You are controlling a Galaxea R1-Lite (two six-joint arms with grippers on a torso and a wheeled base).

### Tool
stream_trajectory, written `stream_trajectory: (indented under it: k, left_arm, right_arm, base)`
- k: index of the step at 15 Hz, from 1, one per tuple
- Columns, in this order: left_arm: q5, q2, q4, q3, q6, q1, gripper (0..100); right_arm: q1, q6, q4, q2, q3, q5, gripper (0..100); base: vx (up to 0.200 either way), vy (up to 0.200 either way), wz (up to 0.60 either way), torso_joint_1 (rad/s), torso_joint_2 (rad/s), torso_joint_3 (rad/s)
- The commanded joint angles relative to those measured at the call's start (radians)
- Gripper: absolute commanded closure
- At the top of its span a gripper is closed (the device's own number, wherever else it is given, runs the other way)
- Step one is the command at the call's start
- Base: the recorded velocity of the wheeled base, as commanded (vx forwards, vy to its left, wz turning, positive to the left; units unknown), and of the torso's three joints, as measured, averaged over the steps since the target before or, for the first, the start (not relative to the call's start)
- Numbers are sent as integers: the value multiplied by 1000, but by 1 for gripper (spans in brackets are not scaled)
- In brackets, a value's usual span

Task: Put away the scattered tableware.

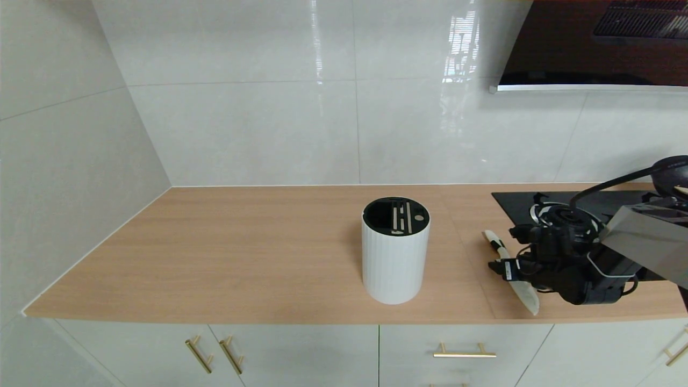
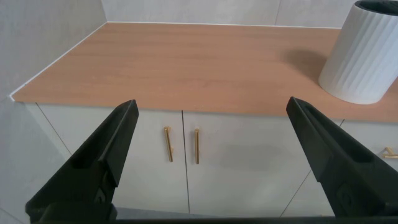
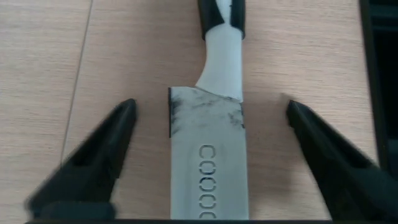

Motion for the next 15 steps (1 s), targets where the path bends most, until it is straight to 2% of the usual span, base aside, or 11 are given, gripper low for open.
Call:
stream_trajectory:
  k: [1, 9, 13, 15]
  left_arm:
    - [0, 0, -1, 0, -1, 0, 0]
    - [0, 0, -1, 0, 1, 0, 0]
    - [0, 0, -1, 0, 1, 0, 0]
    - [0, 0, -1, 0, 2, 0, 0]
  right_arm:
    - [-1, -1, 4, 3, 5, -1, 100]
    - [-12, 1, -8, 8, 8, -3, 100]
    - [-10, 1, -172, -27, 53, -1, 100]
    - [-8, 1, -193, -92, 84, -1, 100]
  base:
    - [0, 0, 0, 0, 0, 0]
    - [0, 0, 0, 0, 0, 0]
    - [0, 0, 0, 0, 0, 0]
    - [0, 0, 0, 0, 0, 0]
